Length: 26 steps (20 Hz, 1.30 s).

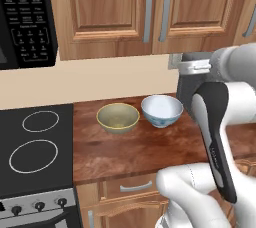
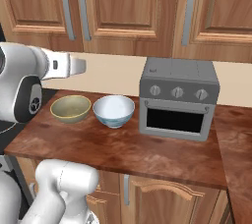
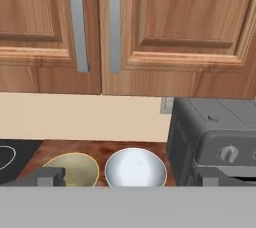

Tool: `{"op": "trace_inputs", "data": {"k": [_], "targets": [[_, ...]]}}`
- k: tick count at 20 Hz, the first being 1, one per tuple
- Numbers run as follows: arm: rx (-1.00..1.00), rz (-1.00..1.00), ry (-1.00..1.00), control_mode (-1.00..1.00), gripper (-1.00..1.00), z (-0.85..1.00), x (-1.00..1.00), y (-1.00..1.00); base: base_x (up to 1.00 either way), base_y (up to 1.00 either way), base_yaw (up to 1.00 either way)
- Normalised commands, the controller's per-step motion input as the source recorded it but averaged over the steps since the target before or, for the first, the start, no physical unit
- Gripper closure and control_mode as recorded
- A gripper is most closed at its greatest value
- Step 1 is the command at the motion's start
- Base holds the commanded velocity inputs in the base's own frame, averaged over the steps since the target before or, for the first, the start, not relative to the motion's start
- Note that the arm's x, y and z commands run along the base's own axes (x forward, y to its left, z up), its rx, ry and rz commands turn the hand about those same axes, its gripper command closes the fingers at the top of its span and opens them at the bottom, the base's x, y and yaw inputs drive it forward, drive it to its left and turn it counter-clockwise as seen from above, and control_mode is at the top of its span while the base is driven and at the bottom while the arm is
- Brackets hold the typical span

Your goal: Open the cabinet. Pick the bowls from the counter and place them in the cabinet. Then close the cabinet.

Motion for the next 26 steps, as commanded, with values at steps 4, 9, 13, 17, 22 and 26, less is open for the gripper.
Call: {"op": "trace_inputs", "data": {"k": [4,9,13,17,22,26], "targets": [[0.00,0.00,0.00,-1.00,-1.00,0.35,0.00,-0.03,0.00,0.00,0.00],[0.00,0.02,0.00,-1.00,-1.00,0.27,0.00,-0.07,0.00,0.00,0.00],[0.00,0.01,-0.02,-1.00,-1.00,0.33,0.01,-0.03,0.00,0.00,0.00],[0.00,0.01,-0.04,-1.00,-1.00,0.27,0.01,0.00,0.00,0.00,0.00],[0.00,0.00,-0.05,-1.00,-1.00,0.04,0.23,0.07,0.00,0.00,0.00],[0.00,0.00,-0.05,-1.00,-1.00,0.00,0.45,0.11,0.00,0.00,0.00]]}}
